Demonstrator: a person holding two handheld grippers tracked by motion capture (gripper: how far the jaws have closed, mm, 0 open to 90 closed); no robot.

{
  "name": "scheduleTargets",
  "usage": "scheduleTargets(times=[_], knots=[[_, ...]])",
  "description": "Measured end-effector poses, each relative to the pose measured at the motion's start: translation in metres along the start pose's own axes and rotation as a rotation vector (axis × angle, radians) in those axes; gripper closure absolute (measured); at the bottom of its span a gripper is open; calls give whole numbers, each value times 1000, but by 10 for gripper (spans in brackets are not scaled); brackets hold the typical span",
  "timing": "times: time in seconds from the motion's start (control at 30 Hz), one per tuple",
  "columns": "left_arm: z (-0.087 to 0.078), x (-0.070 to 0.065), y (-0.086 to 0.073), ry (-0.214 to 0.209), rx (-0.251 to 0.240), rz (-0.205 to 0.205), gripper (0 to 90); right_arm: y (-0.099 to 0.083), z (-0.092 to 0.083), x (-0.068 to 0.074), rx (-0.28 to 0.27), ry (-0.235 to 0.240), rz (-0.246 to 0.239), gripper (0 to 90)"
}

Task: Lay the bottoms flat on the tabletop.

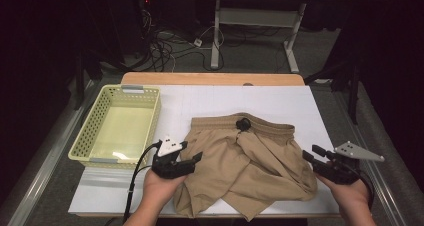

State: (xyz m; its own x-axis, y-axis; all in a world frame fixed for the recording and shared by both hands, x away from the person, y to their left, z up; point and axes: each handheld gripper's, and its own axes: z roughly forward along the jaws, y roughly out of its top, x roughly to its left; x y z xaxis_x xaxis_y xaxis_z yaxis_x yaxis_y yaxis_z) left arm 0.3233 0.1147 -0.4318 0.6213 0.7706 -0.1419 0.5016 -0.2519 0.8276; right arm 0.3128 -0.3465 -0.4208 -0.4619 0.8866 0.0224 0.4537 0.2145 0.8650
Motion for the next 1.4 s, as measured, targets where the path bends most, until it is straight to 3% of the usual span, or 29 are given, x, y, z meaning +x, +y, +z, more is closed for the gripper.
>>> scheduleTargets(times=[0.07, 0.13, 0.2, 0.3, 0.37, 0.5, 0.6, 0.73, 0.77, 0.83, 0.9, 1.0, 1.13, 1.23, 1.4], knots=[[10, 3, 10, 5, 8, 7, 313, 8, 8, -6, 8, -18, 2, 501], [23, 9, 17, 38, 24, 7, 308, 11, 22, -10, 36, -33, 2, 440], [35, 19, 19, 70, 62, -23, 274, 9, 39, -15, 81, -22, 39, 392], [52, 33, 14, 142, 164, -67, 238, 1, 60, -17, 140, -4, 70, 377], [59, 37, 9, 179, 220, -94, 232, -6, 72, -12, 188, 7, 41, 375], [63, 38, -9, 213, 279, -122, 242, -13, 84, -10, 226, -17, 22, 392], [57, 34, -21, 206, 200, -117, 339, -12, 87, -7, 231, -32, -14, 485], [57, 28, -23, 124, 188, -45, 699, -12, 88, -1, 221, 13, -54, 758], [57, 26, -23, 112, 188, -31, 766, -12, 88, 1, 221, 33, -68, 824], [55, 24, -22, 110, 179, -20, 844, -12, 88, 3, 219, 40, -86, 865], [46, 22, -18, 102, 131, -22, 861, -10, 81, 4, 189, 38, -82, 874], [30, 19, 0, 88, 64, 10, 864, 1, 58, 3, 97, 59, -52, 877], [16, 6, 26, 55, -22, 59, 864, 22, 32, 5, 14, 43, -74, 878], [24, 3, 40, 57, -30, 96, 865, 38, 28, 5, -30, 32, -81, 882], [53, 20, 59, 74, -1, 65, 865, 50, 54, 4, 25, 35, -103, 885]])
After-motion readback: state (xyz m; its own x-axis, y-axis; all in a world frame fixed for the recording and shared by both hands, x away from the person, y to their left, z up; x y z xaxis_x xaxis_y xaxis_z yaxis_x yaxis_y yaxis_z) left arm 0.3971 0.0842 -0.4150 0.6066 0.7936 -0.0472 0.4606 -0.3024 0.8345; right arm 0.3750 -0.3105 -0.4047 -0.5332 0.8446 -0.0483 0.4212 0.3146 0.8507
